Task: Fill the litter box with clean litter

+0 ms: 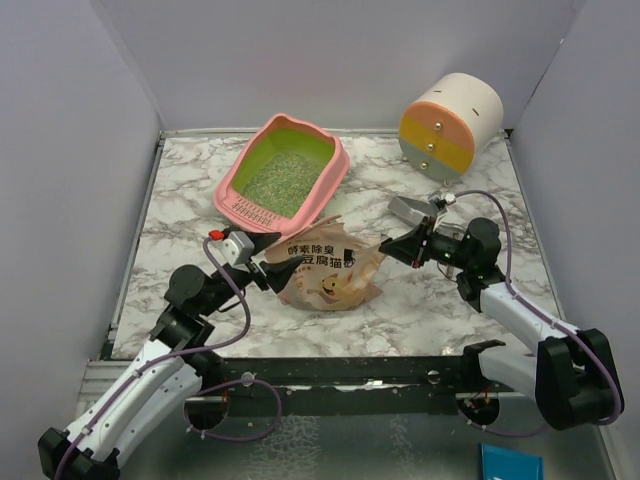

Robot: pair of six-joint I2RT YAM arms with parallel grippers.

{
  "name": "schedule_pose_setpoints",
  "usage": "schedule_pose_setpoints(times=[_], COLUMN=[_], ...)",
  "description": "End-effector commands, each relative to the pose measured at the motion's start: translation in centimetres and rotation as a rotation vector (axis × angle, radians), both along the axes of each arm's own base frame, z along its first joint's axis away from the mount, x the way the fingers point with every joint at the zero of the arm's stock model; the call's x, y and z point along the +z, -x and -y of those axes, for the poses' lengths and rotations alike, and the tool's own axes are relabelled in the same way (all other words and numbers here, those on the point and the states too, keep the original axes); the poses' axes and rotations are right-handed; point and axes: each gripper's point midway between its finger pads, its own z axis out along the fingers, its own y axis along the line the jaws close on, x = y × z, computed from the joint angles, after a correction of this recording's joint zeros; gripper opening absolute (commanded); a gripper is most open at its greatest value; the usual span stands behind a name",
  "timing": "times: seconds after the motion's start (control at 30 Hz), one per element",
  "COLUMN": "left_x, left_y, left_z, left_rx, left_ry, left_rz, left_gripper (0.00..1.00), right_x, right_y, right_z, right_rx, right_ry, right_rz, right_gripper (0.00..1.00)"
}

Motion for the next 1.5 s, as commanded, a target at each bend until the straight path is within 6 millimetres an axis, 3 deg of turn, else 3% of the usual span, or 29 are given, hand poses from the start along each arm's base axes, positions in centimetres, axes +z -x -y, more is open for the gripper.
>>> schedule_pose_setpoints(times=[0.0, 0.2, 0.3, 0.37, 0.47, 0.53, 0.7, 0.9, 1.07, 1.13, 1.23, 1.27, 1.33, 1.37, 1.43, 1.47], left_x=[-1.6, -1.8, -1.5, -1.0, -0.1, 0.5, 2.0, 1.2, 1.3, 1.5, 2.9, 3.7, 5.8, 6.8, 8.2, 8.5], left_y=[0.1, -1.1, -2.4, -3.3, -4.6, -5.2, -5.2, -4.6, -4.9, -5.9, -7.6, -8.2, -8.6, -8.2, -6.7, -5.9], left_z=[0.2, 1.2, 1.3, 1.2, 0.6, 0.1, 1.0, 2.8, 3.3, 3.0, 1.9, 1.3, 0.6, 0.6, 1.5, 2.0], left_rx=[-0.015, -0.046, -0.029, -0.016, 0.005, 0.013, -0.086, -0.243, -0.317, -0.285, -0.183, -0.132, -0.079, -0.091, -0.182, -0.234], left_ry=[-0.034, -0.081, -0.097, -0.107, -0.112, -0.109, -0.091, -0.088, -0.109, -0.155, -0.235, -0.252, -0.264, -0.262, -0.243, -0.233], left_rz=[-0.054, -0.06, -0.046, -0.039, -0.017, -0.006, 0.006, -0.056, -0.148, -0.194, -0.198, -0.186, -0.131, -0.098, -0.05, -0.035], left_gripper=[0.73, 0.72, 0.63, 0.47, 0.11, 0.0, 0.0, 0.0, 0.0, 0.24, 0.38, 0.4, 0.49, 0.52, 0.56, 0.58], right_x=[2.0, 2.6, 3.0, 3.0, 2.4, 2.4, 2.5, 2.9, 3.6, 4.2, 5.1, 5.3, 5.5, 5.5, 5.3, 5.1], right_y=[-1.8, -1.6, -1.6, -1.7, -2.6, -2.8, -3.2, -3.4, -3.8, -3.9, -4.3, -4.4, -4.3, -3.9, -3.3, -3.1], right_z=[0.4, 0.3, 0.5, 0.8, 2.1, 3.0, 4.3, 4.3, 4.4, 4.4, 4.8, 4.9, 4.8, 4.4, 3.6, 3.2], right_rx=[-0.06, -0.03, -0.042, -0.06, -0.153, -0.204, -0.251, -0.23, -0.226, -0.214, -0.231, -0.238, -0.22, -0.173, -0.089, -0.055], right_ry=[0.004, 0.002, 0.008, 0.019, 0.061, 0.062, 0.053, 0.024, 0.06, 0.082, 0.121, 0.127, 0.141, 0.141, 0.128, 0.109], right_rz=[0.086, 0.103, 0.111, 0.106, 0.085, 0.098, 0.104, 0.099, 0.126, 0.131, 0.142, 0.139, 0.128, 0.135, 0.131, 0.125], right_gripper=[0.01, 0.01, 0.01, 0.01, 0.01, 0.01, 0.01, 0.01, 0.01, 0.01, 0.02, 0.05, 0.27, 0.39, 0.53, 0.7])
